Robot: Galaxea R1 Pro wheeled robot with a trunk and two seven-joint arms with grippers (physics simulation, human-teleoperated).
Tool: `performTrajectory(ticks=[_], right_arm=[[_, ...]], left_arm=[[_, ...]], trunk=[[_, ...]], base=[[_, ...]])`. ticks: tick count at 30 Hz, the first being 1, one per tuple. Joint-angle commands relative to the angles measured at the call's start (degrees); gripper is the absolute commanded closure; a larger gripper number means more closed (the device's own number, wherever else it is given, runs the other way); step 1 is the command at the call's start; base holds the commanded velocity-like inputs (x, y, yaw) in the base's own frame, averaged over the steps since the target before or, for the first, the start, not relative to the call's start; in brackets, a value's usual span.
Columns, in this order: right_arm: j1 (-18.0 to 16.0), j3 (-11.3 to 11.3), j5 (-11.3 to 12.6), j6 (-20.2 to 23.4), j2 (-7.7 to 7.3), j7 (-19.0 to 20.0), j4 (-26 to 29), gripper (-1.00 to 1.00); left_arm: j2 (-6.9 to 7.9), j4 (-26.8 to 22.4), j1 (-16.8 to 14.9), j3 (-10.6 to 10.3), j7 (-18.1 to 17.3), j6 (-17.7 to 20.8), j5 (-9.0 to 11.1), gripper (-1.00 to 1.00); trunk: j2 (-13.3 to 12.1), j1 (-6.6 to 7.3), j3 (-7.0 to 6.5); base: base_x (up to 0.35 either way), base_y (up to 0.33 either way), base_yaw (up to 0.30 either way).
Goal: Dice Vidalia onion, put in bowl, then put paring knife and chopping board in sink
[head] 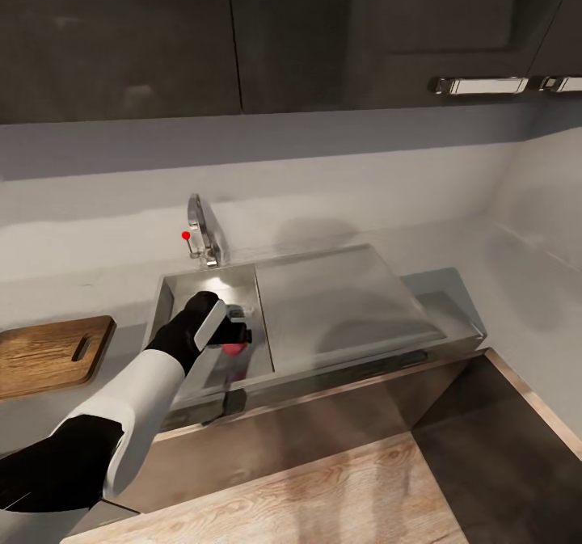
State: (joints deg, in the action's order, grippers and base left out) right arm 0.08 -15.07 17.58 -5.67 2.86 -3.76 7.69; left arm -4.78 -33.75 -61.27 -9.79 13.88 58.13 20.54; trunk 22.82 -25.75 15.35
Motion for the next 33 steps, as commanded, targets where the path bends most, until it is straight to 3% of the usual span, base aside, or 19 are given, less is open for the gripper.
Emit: performTrajectory(ticks=[1,7,19,26,29,33], right_arm=[[0.0,-0.5,0.5,-0.2,0.01,-0.3,0.1,-1.0],[0.0,-0.5,0.5,-0.3,0.04,-0.3,0.1,-1.0],[0.0,-0.5,0.6,-0.3,0.04,-0.3,0.1,-1.0],[0.0,-0.5,0.6,-0.4,0.04,-0.2,0.1,-1.0],[0.0,-0.5,0.6,-0.4,0.02,-0.2,0.1,-1.0],[0.0,-0.5,0.6,-0.4,-0.03,-0.2,0.1,-1.0]], left_arm=[[0.08,-0.1,0.0,-0.2,0.5,0.1,0.6,1.0],[0.94,-0.2,-0.1,-0.1,0.5,0.1,0.6,1.0],[1.69,-4.8,-0.1,-0.1,0.5,0.2,0.6,1.0],[3.15,-14.4,0.0,0.2,0.5,0.1,0.5,1.0],[4.14,-20.9,0.0,0.2,0.6,0.1,0.5,1.0],[4.9,-23.6,0.0,0.2,0.6,0.1,0.5,1.0]], trunk=[[0.1,-0.03,0.08],[0.1,-0.03,-0.29],[0.1,-0.03,-1.35],[0.1,-0.03,-1.99],[0.1,-0.03,-2.26],[0.1,-0.03,-2.62]], base=[[0.0,0.0,0.0],[-0.067,0.0,0.0],[-0.314,0.0,0.0],[-0.24,0.0,0.0],[-0.025,0.0,0.0],[-0.006,0.0,0.0]])
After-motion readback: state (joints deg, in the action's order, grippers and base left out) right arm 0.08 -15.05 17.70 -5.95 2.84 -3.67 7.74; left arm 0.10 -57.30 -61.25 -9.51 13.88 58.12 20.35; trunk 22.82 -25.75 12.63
